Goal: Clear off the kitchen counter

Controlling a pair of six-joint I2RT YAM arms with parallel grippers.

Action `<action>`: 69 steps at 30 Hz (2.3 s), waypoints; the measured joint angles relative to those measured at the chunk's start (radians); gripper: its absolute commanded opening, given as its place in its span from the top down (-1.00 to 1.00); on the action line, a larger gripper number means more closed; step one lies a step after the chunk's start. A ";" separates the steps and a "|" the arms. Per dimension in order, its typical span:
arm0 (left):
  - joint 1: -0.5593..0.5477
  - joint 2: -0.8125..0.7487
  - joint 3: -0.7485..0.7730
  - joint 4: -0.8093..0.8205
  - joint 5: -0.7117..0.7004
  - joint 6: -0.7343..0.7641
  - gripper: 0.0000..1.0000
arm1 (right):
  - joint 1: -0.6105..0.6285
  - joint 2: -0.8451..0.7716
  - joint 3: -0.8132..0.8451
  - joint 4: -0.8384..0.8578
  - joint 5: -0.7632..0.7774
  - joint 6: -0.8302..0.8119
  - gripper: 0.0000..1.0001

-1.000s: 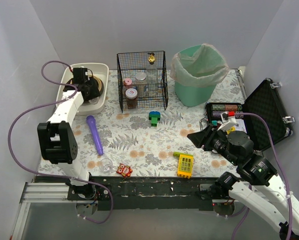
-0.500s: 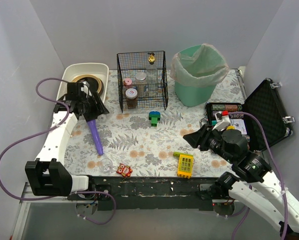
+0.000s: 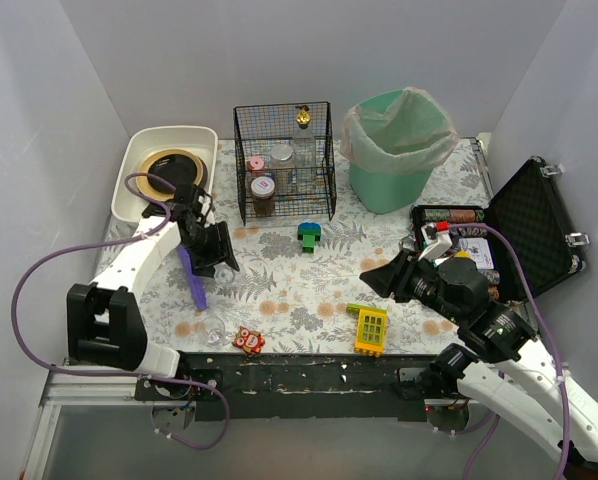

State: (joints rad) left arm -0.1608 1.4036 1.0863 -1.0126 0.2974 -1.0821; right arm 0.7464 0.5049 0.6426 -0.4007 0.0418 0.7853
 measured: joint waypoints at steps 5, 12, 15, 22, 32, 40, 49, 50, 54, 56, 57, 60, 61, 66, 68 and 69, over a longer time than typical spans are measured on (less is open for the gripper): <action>-0.075 0.108 0.033 -0.003 -0.066 0.004 0.89 | 0.000 -0.028 -0.003 -0.002 0.003 0.006 -0.02; -0.141 0.200 0.034 -0.001 -0.133 0.004 0.48 | 0.000 -0.041 -0.003 -0.016 0.011 0.018 -0.02; -0.142 0.201 0.034 0.000 -0.145 0.005 0.20 | 0.000 -0.041 -0.003 -0.016 0.011 0.021 -0.03; -0.142 0.207 0.035 0.000 -0.161 0.014 -0.02 | 0.000 -0.042 -0.003 -0.023 0.011 0.023 -0.03; -0.142 0.214 0.035 0.004 -0.166 0.019 -0.40 | 0.000 -0.052 -0.003 -0.045 0.012 0.024 -0.03; -0.143 0.211 0.033 0.022 -0.184 0.017 -0.50 | 0.000 -0.053 -0.003 -0.046 0.012 0.024 -0.03; -0.170 0.107 0.032 0.067 -0.274 -0.012 -0.50 | 0.000 -0.053 -0.003 -0.045 0.012 0.028 -0.03; -0.175 0.091 0.030 0.074 -0.286 -0.016 -0.50 | 0.000 -0.052 -0.003 -0.045 0.011 0.028 -0.03; -0.204 0.013 -0.010 0.111 -0.332 -0.042 -0.52 | 0.000 -0.048 -0.003 -0.045 0.011 0.028 -0.02; -0.227 -0.043 -0.045 0.134 -0.359 -0.060 -0.52 | 0.000 -0.043 -0.003 -0.045 0.011 0.028 -0.03; -0.235 -0.066 -0.060 0.143 -0.369 -0.067 -0.54 | 0.000 -0.041 -0.004 -0.044 0.011 0.028 -0.03; -0.257 -0.148 -0.114 0.178 -0.400 -0.088 -0.64 | 0.000 -0.037 -0.005 -0.043 0.008 0.030 -0.03; -0.264 -0.174 -0.132 0.191 -0.411 -0.097 -0.67 | 0.000 -0.035 -0.005 -0.040 0.007 0.031 -0.02; -0.287 -0.207 -0.175 0.233 -0.449 -0.127 -0.76 | 0.000 -0.026 -0.019 -0.022 -0.001 0.037 -0.03; -0.296 -0.197 -0.177 0.241 -0.460 -0.135 -0.80 | 0.000 -0.019 -0.019 -0.021 -0.005 0.041 -0.03; -0.301 -0.191 -0.178 0.246 -0.466 -0.138 -0.81 | 0.000 -0.017 -0.019 -0.020 -0.007 0.042 -0.03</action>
State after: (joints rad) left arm -0.4614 1.2125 0.9085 -0.7670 -0.1688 -1.2198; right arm 0.7464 0.4877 0.6235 -0.4206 0.0349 0.8276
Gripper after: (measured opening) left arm 0.882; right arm 0.513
